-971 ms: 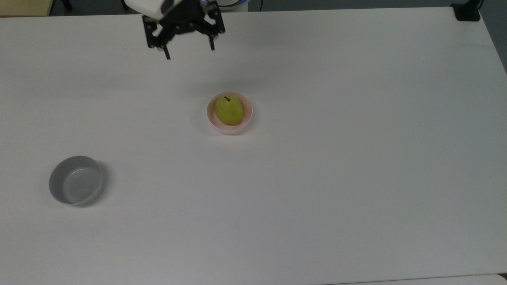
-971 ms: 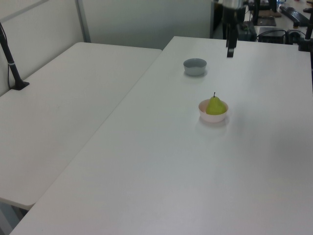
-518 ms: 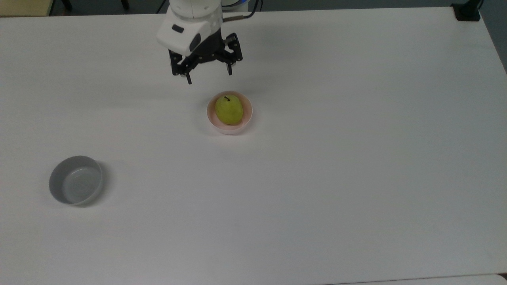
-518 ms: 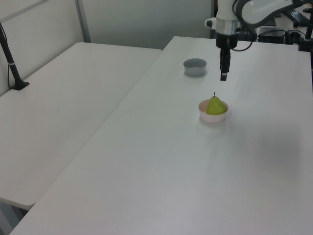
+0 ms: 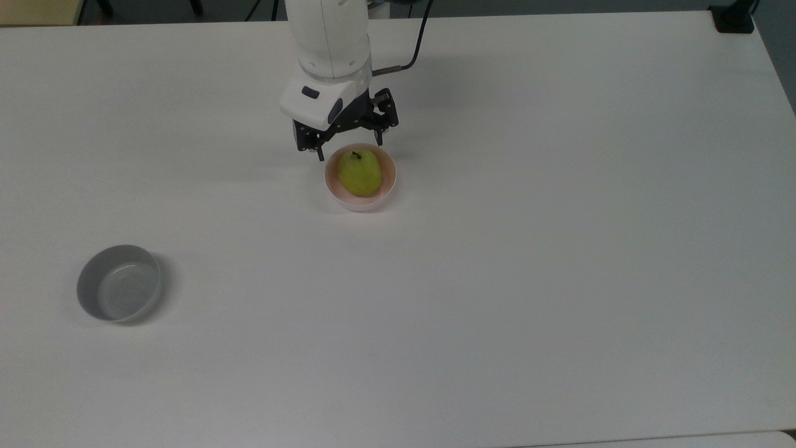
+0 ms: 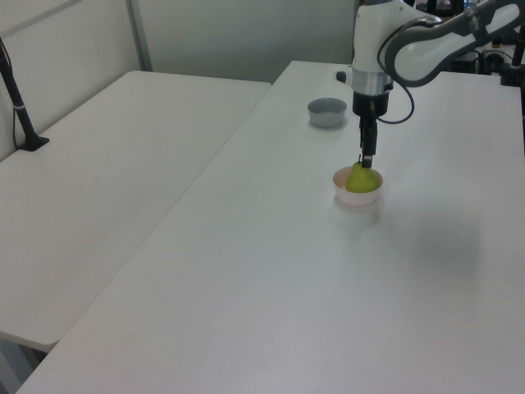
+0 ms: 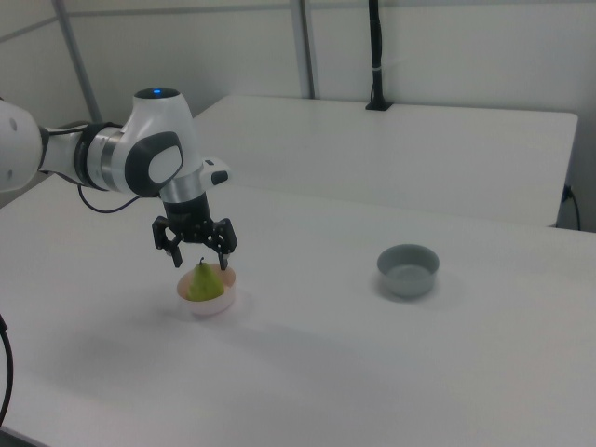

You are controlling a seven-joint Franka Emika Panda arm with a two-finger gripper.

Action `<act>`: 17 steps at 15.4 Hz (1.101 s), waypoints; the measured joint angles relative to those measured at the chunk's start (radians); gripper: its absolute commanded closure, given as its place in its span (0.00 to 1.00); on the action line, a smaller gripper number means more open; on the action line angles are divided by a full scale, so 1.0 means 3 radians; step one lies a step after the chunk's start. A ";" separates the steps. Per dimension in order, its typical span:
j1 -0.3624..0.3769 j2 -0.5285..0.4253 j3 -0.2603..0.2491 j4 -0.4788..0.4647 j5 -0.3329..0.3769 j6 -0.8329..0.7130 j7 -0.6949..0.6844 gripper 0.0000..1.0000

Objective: Pick up a pear from the bowl
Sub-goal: 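Move the open gripper over the green pear in the pink bowl, then lower the gripper around the pear and close it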

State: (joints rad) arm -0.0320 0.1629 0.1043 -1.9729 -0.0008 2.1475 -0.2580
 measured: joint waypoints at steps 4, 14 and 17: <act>0.0050 0.0105 0.0000 -0.0030 0.0000 0.0113 0.0001 0.01; 0.0056 0.0211 0.0000 -0.0046 -0.0014 0.0214 0.0002 1.00; 0.0056 0.0211 0.0000 -0.0046 -0.0014 0.0214 0.0025 1.00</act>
State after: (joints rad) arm -0.0151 0.2261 0.1043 -1.9867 -0.0049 2.2115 -0.2505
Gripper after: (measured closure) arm 0.427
